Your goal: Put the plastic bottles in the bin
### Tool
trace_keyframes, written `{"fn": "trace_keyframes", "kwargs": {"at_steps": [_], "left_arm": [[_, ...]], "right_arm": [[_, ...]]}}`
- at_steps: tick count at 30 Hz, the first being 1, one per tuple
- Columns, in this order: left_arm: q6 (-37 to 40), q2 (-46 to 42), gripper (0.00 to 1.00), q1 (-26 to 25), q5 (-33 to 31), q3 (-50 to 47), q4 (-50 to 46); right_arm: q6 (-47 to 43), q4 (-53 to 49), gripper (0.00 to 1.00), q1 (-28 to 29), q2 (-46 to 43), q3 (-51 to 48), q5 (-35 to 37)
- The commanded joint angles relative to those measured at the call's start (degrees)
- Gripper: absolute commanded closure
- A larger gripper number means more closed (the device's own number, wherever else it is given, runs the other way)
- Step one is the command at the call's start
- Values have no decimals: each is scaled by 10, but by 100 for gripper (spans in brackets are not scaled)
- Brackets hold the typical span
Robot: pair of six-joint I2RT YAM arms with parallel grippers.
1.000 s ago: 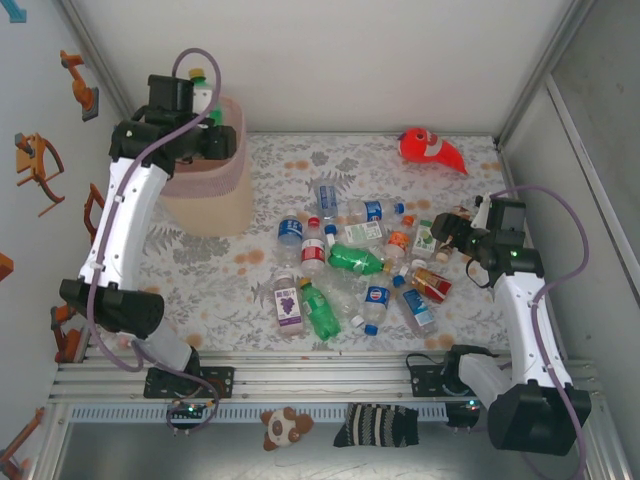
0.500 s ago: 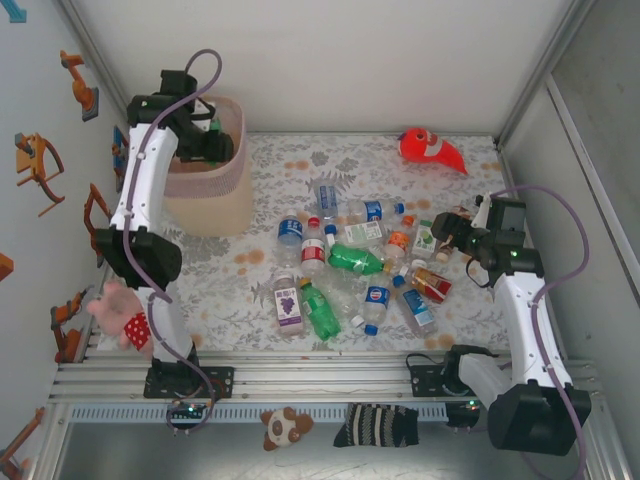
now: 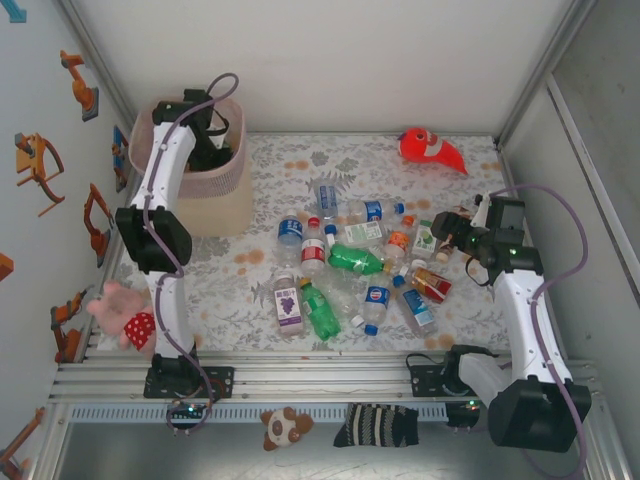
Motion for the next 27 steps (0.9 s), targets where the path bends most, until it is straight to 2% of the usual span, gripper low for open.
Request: {"fn": "trace_keyframes", "kwargs": {"at_steps": [1, 4, 7, 9, 17, 27], "left_arm": [[11, 24, 48, 4, 13, 8, -17], [10, 38, 46, 4, 10, 4, -16], [12, 41, 39, 4, 14, -3, -6], [10, 36, 34, 4, 15, -10, 4], [3, 5, 24, 5, 17, -26, 20], [-3, -43, 25, 4, 24, -20, 20]], "right_arm": [[-5, 10, 14, -1, 1, 9, 8], [-6, 10, 13, -1, 1, 9, 8], [-6, 5, 14, -1, 1, 11, 7], [-6, 3, 14, -1, 0, 12, 8], [-5, -14, 14, -1, -5, 20, 9], [-7, -30, 14, -1, 3, 43, 4]]}}
